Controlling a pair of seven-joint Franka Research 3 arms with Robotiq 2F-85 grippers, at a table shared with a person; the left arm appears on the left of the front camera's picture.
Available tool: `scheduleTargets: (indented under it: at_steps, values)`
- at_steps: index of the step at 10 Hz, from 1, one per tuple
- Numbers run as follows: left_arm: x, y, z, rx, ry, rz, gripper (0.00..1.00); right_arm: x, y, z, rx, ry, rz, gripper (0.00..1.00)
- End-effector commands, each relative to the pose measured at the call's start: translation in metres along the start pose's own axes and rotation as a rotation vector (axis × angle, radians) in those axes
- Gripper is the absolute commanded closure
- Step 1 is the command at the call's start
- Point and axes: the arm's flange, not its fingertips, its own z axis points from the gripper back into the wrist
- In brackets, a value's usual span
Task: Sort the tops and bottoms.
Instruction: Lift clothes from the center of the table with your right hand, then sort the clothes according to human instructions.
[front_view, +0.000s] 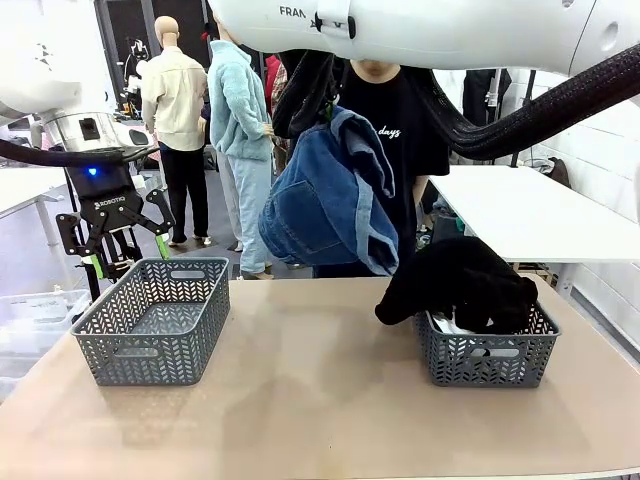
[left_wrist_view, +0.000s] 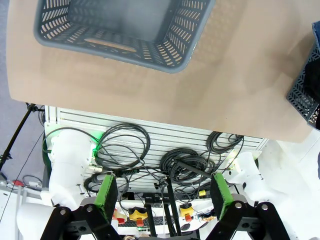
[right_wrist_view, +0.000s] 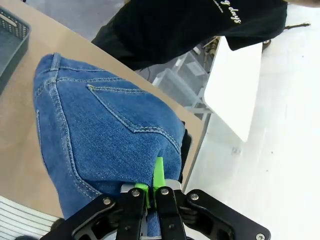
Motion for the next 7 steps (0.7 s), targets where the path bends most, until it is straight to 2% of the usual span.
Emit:
scheduleTargets:
  at_steps: [1, 7]
  values:
    - [-0.0014, 0.0024, 0.0023, -0.004, 0.007, -0.002, 0.04, -0.0052, -0.0020, 0.0023, 0.000, -0.005, -0.004, 1.00]
    - [-0.0014, 0.0024, 0.0023, -0.004, 0.007, -0.002, 0.04, -0.0052, -0.0020, 0.0023, 0.000, -0.005, -0.004, 1.00]
